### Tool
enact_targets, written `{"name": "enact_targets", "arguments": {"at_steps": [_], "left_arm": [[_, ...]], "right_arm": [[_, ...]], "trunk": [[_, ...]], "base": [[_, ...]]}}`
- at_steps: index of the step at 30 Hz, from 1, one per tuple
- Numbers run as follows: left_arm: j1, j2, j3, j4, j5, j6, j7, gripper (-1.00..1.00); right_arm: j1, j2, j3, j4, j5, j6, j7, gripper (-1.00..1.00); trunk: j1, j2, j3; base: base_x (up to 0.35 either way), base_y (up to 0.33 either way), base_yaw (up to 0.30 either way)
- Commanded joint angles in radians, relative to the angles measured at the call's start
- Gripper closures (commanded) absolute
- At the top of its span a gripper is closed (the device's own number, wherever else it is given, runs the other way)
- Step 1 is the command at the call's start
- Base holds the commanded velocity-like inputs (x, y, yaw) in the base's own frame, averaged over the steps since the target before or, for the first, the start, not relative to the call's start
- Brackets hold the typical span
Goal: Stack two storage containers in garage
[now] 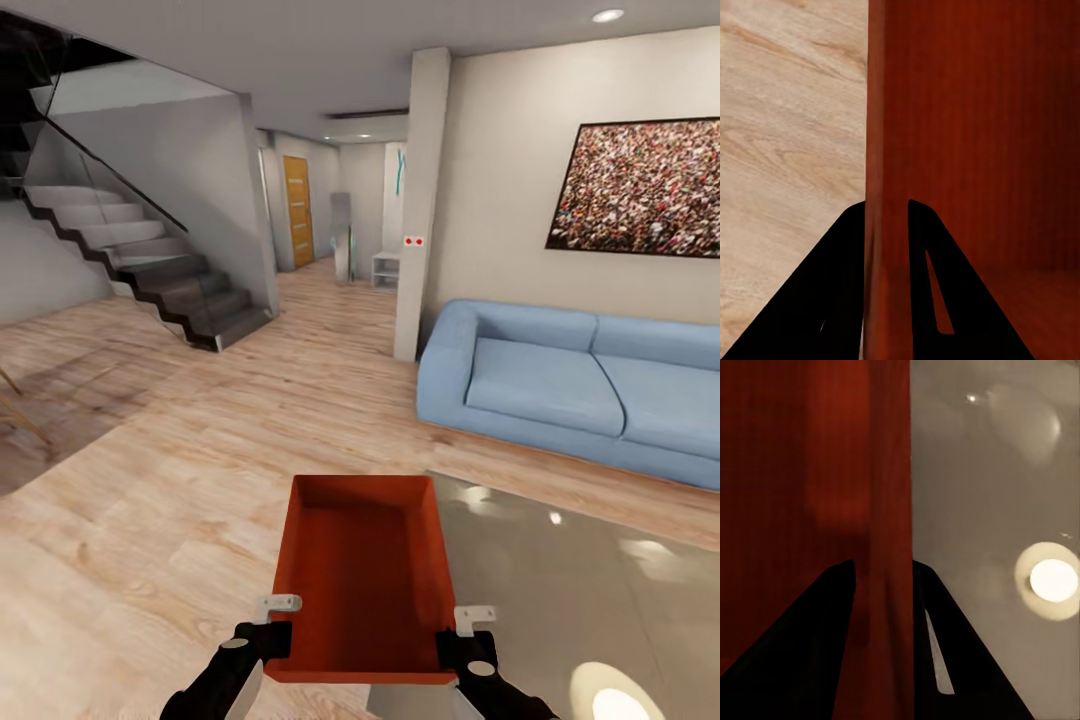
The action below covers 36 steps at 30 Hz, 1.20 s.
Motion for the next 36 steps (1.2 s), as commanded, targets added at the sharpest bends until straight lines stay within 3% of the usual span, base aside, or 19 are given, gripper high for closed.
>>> {"name": "enact_targets", "arguments": {"at_steps": [1,36], "left_arm": [[-0.001,0.000,-0.002,-0.005,-0.008,0.001,0.009,1.00],[-0.001,0.000,-0.003,-0.005,-0.008,0.003,0.008,1.00]], "right_arm": [[-0.001,0.000,0.005,0.008,-0.031,0.002,-0.035,1.00],[-0.001,0.000,0.005,0.008,-0.031,0.002,-0.035,1.00]], "trunk": [[0.000,-0.002,-0.002],[0.000,-0.002,-0.002]], "base": [[0.000,0.000,0.274],[0.000,0.000,0.274]]}}
